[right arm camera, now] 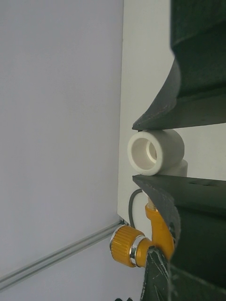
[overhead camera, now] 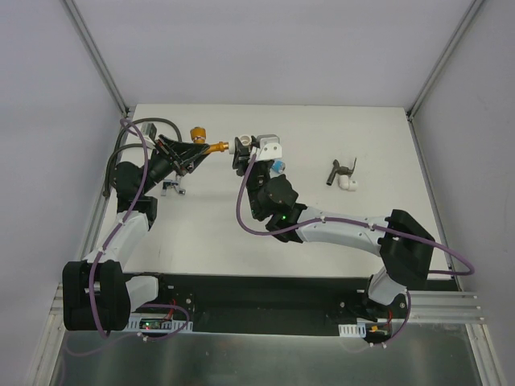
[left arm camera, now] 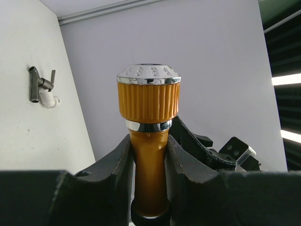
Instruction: Install the water faucets
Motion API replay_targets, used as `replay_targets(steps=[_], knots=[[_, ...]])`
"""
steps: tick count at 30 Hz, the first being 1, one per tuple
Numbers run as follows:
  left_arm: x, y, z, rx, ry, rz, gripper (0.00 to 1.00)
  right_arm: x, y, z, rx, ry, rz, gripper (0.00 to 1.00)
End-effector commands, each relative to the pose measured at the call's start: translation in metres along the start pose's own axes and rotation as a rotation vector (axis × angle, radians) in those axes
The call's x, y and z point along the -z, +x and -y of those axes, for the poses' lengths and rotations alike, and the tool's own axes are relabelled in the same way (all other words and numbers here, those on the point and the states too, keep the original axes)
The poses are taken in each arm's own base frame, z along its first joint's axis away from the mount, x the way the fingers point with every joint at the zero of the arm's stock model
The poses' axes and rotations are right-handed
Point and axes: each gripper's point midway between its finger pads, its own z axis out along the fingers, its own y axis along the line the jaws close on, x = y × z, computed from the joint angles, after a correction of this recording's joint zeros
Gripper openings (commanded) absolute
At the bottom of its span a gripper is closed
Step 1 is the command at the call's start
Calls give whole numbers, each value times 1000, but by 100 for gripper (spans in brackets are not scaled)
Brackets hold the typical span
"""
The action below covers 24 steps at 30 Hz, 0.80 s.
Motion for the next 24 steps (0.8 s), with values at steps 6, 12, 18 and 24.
replay_targets(steps=[6, 12, 18, 24], knots=[[1, 8, 33, -110, 87, -58, 0, -8, -32, -5, -83, -12, 64, 2], [-1, 7, 29, -92, 76, -70, 0, -6, -30, -8, -80, -54, 54, 2], [-2, 8, 28, -89, 80, -80, 0, -5, -28, -11, -73, -86, 41, 2], [-3, 6, 25, -66, 81, -92, 0, -5, -25, -12, -72, -102, 31, 2]])
